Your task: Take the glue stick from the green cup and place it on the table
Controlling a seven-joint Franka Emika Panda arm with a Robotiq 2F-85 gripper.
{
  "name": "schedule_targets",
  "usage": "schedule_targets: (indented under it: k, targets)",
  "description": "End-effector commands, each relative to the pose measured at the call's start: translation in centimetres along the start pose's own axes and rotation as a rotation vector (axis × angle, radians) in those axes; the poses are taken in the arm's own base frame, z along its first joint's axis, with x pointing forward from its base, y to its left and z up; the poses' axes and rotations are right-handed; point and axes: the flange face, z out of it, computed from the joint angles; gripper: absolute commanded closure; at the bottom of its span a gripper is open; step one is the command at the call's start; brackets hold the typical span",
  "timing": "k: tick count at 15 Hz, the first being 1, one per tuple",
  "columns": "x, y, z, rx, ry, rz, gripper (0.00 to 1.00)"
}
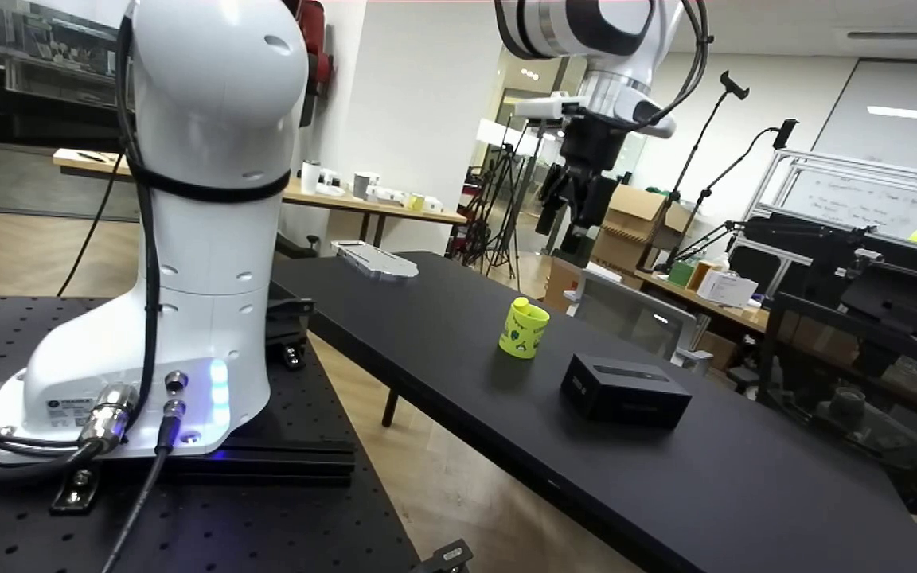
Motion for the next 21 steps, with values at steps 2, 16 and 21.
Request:
schedule_targets:
  k: [2,16,21]
  targets:
    - [7.0,-6.7,3.3,0.051,-0.052,0.165,0.0]
    - [16.2,-16.2,14.7,0.249,-0.348,0.315,0.0]
    - [16.8,-17.0,17.0,0.251,-0.41,0.317,0.0]
